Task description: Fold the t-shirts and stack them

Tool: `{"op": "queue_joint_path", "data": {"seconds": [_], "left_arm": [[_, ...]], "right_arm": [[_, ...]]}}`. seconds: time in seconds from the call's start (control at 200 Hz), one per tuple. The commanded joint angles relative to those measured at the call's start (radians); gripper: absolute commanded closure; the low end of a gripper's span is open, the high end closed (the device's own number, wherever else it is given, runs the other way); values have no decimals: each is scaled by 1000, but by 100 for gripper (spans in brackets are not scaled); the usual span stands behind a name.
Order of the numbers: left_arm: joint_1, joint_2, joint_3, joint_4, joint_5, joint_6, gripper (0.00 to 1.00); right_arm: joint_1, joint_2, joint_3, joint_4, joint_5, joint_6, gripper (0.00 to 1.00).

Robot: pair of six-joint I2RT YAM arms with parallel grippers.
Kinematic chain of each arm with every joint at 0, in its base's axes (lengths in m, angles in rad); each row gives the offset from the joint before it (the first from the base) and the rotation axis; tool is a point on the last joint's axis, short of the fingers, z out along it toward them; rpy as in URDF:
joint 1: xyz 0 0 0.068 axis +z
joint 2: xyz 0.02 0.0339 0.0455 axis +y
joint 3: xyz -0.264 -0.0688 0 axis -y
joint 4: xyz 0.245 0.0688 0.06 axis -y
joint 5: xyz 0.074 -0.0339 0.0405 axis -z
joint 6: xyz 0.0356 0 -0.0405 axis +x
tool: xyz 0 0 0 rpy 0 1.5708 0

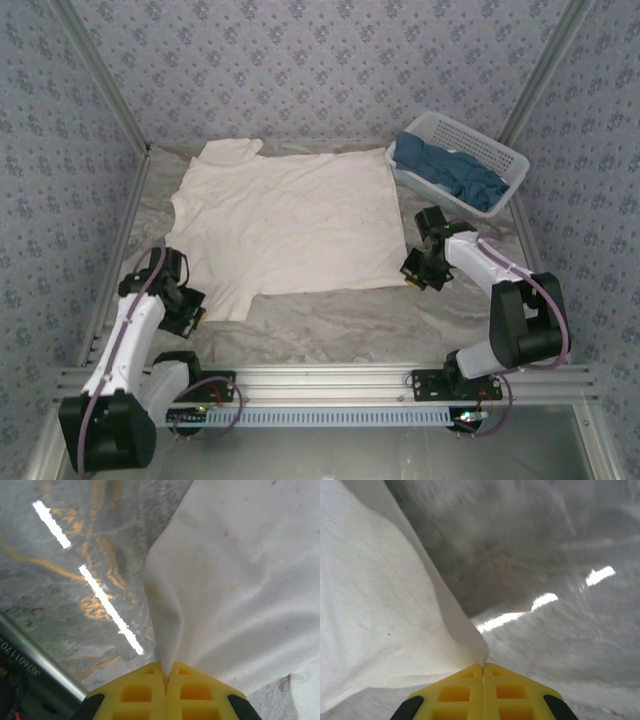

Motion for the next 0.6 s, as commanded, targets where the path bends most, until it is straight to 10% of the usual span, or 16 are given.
{"op": "queue_joint_path", "data": {"seconds": [0.0, 0.265, 0.595], "left_arm": [[-5, -85, -21, -117, -3, -97, 100], [-20, -105, 91, -49, -45, -57, 100], [-22, 224, 350, 185, -22, 111, 100]], "right_arm": [[4, -43, -36, -169, -47, -64, 100], [-6, -77, 31, -201, -62, -57, 100], [-15, -3, 171, -154, -41, 6, 100]]}}
